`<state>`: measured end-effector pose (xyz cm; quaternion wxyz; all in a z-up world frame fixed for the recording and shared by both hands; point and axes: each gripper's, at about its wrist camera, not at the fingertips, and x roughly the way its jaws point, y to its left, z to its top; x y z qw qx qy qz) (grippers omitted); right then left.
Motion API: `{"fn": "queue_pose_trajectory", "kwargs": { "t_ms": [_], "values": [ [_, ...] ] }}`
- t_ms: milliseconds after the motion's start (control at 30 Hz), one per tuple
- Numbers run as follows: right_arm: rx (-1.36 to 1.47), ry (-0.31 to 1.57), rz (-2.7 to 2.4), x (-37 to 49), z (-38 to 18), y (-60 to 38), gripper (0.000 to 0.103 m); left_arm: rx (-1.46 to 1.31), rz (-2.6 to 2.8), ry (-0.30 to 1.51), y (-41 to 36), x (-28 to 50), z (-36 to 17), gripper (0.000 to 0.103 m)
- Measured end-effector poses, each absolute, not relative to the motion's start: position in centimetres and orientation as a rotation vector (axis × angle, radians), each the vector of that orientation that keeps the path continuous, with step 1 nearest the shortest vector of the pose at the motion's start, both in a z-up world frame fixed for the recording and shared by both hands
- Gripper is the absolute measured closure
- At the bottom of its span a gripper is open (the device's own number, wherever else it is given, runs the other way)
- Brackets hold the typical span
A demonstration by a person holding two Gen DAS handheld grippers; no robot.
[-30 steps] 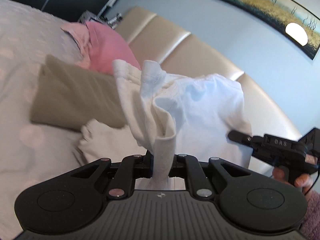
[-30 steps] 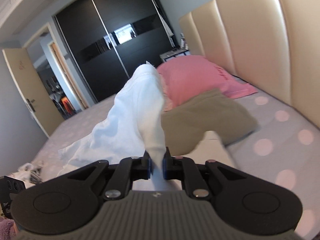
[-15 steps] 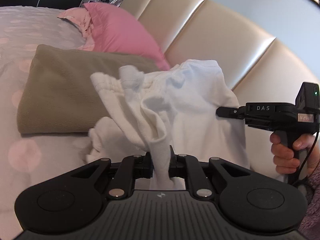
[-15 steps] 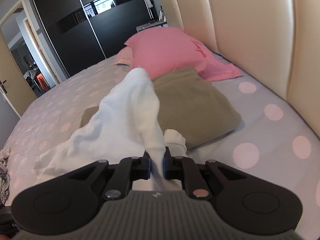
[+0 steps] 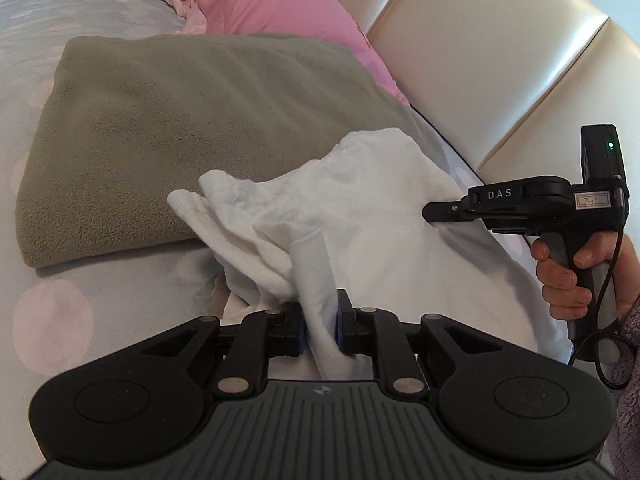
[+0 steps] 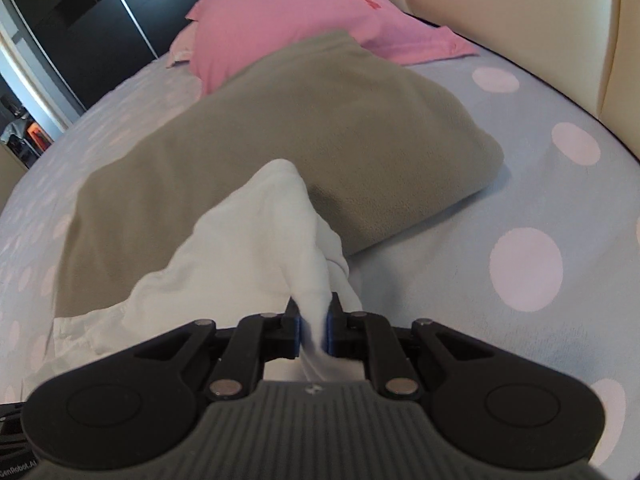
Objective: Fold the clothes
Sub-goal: 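Carry the folded shirt with both grippers onto the khaki blanket, then lay the shirt down beside the blanket and open both grippers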
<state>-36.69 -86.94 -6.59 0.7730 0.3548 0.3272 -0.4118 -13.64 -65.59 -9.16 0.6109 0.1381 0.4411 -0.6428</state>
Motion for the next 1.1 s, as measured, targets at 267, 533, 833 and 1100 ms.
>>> {"fn": "queue_pose_trajectory", "kwargs": {
  "t_ms": [267,533,833,1100],
  "values": [
    [0.712,0.727,-0.982,-36.8,-5.4,-86.2,0.061,0.397,-1.453,0.916,-63.6,-12.7,-6.4,0.077],
    [0.654,0.62,-1.063,-41.4,-1.4,-82.9,0.063,0.364,-1.444,0.856,-62.0,-11.9,-3.2,0.077],
    [0.637,0.675,-0.981,-40.1,-2.7,-81.3,0.089,0.5,-1.459,0.824,-64.2,-16.2,-5.4,0.084],
    [0.686,0.725,-1.06,-40.4,-5.8,-82.8,0.098,0.624,-1.406,0.753,-65.4,-17.1,-7.4,0.086]
  ]
}}
